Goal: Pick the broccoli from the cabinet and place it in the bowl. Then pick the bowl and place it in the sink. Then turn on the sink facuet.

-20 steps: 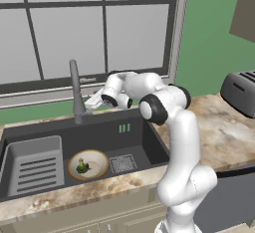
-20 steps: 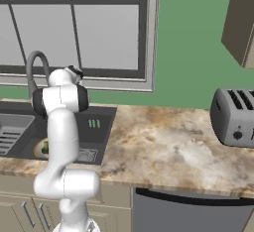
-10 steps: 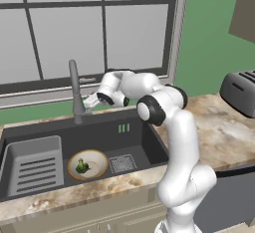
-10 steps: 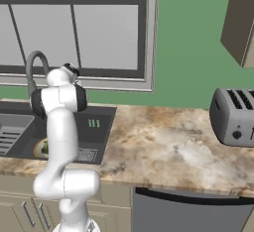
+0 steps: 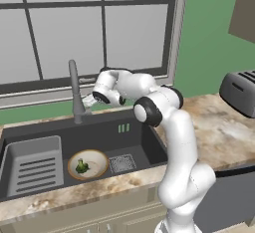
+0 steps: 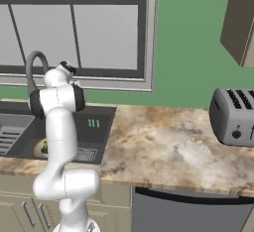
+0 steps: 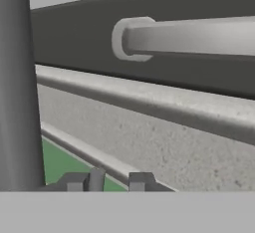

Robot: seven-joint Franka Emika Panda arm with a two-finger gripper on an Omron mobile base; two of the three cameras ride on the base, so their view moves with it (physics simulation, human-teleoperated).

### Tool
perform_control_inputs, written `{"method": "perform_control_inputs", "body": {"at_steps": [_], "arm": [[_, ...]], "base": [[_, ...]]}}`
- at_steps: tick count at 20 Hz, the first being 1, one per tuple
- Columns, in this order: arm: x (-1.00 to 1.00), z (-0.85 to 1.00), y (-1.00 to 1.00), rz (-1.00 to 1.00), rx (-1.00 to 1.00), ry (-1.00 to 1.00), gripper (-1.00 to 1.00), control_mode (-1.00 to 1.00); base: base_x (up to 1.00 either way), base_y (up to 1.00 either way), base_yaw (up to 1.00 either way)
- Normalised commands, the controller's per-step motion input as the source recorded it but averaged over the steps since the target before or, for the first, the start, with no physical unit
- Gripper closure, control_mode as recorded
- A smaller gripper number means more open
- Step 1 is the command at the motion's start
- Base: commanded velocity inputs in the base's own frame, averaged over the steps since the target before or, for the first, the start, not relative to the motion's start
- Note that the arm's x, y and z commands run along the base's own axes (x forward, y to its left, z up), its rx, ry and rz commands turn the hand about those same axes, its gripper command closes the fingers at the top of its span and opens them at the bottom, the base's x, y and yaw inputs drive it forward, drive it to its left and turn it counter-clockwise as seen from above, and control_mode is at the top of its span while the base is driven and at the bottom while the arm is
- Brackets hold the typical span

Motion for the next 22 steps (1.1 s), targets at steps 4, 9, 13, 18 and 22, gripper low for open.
{"method": "perform_control_inputs", "body": {"at_steps": [4, 9, 13, 18, 22], "arm": [[0.08, -0.25, -0.63, -0.01, 0.16, 0.02, 1.0, -1.0], [0.03, -0.29, -0.96, -0.02, 0.23, 0.03, 1.0, -1.0], [0.08, -0.32, -0.97, -0.01, 0.23, 0.04, 1.0, -1.0], [0.11, -0.35, -0.74, -0.02, 0.17, 0.04, 1.0, -1.0], [0.12, -0.36, -0.47, -0.03, 0.11, 0.05, 1.0, -1.0]], "base": [[0.0, 0.0, 0.0], [0.0, 0.0, 0.0], [0.0, 0.0, 0.0], [0.0, 0.0, 0.0], [0.0, 0.0, 0.0]]}}
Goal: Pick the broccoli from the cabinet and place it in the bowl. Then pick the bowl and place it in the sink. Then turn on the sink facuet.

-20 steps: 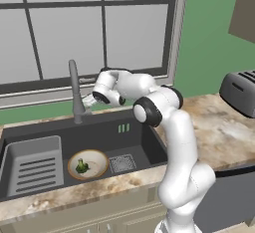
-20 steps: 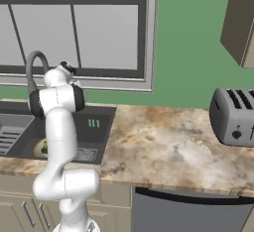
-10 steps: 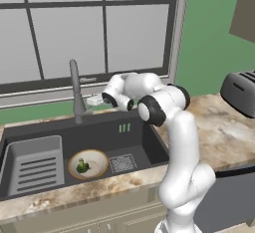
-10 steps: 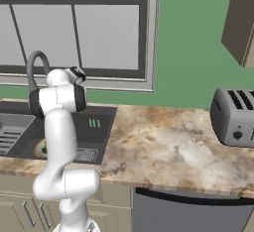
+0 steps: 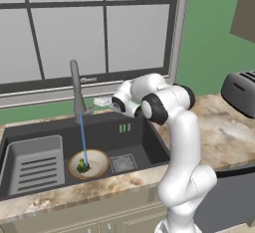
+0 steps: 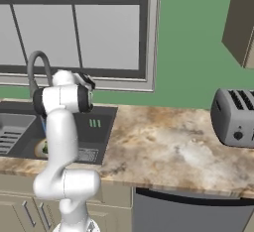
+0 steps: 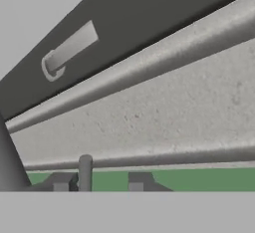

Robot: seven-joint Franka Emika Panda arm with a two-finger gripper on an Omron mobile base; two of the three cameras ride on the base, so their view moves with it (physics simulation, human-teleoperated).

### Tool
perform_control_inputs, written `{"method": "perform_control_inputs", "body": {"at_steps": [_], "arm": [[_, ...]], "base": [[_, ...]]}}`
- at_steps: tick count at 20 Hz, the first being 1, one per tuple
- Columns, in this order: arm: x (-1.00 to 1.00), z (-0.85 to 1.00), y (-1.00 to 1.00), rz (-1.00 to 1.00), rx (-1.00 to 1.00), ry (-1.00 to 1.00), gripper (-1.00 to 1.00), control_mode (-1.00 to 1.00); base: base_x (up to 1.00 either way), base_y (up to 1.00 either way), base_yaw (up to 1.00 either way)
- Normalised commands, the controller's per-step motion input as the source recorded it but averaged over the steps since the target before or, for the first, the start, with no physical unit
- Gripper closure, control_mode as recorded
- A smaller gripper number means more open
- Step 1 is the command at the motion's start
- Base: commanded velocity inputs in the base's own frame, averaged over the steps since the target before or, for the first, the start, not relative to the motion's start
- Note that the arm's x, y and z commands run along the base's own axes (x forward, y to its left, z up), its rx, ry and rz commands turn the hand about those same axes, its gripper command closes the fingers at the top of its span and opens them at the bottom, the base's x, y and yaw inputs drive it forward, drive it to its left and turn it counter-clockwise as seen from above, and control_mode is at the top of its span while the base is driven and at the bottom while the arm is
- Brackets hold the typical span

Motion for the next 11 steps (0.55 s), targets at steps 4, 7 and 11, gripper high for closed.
{"method": "perform_control_inputs", "body": {"at_steps": [4, 7, 11], "arm": [[0.03, -0.3, -0.32, -0.01, 0.08, 0.04, 1.0, -1.0], [0.0, 0.0, -0.07, 0.0, 0.06, 0.04, 1.0, -1.0], [0.0, 0.0, 0.0, 0.0, 0.0, 0.0, 1.0, -1.0]], "base": [[0.0, 0.0, 0.0], [0.0, 0.0, 0.0], [0.0, 0.0, 0.0]]}}
